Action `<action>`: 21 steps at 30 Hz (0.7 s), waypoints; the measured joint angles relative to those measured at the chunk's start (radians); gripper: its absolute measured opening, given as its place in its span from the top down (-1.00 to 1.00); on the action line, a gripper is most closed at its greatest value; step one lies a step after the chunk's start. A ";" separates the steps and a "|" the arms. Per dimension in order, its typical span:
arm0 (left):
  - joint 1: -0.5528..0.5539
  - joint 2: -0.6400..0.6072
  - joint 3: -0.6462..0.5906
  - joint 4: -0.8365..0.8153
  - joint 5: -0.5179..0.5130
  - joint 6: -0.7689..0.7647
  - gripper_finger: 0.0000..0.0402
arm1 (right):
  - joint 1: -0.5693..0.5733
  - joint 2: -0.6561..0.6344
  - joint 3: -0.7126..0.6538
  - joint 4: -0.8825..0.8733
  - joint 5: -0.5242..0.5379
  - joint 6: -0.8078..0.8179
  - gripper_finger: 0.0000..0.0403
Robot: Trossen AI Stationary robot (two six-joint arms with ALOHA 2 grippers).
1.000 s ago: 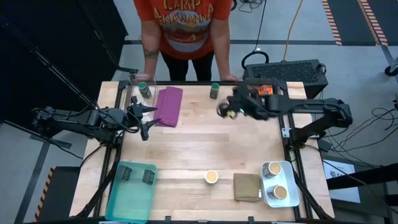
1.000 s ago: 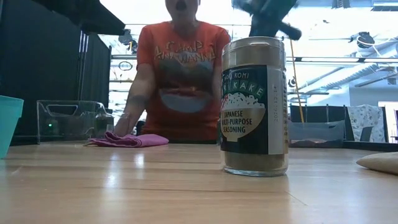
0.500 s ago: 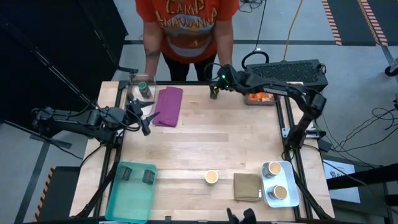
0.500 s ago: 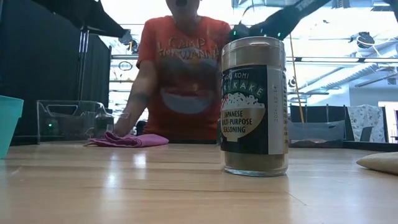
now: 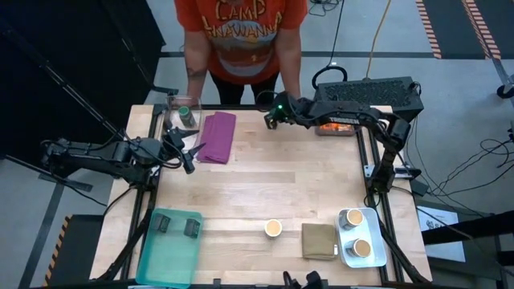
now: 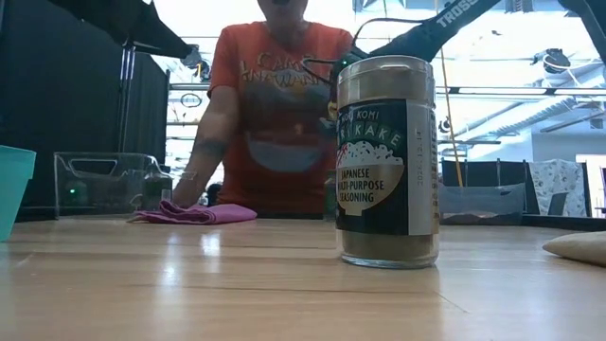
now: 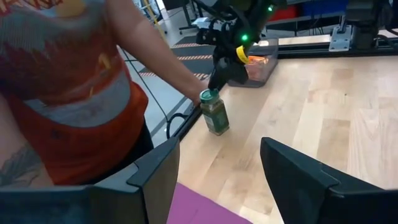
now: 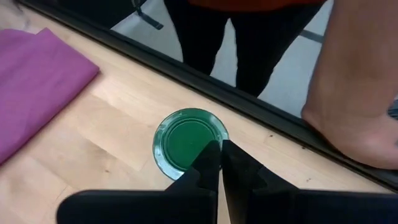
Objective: Sort spices by type
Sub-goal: Put the green seasoning bottle into the transparent bin
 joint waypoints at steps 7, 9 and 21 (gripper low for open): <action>0.000 0.000 0.000 -0.002 0.000 0.000 -0.15 | 0.001 -0.018 0.000 0.040 0.046 -0.025 1.00; 0.000 0.000 0.000 -0.001 0.000 0.002 -0.15 | 0.002 -0.018 0.000 0.052 0.034 -0.045 1.00; 0.000 0.000 0.000 0.000 0.000 0.003 -0.15 | 0.046 0.005 -0.001 0.044 0.013 -0.041 1.00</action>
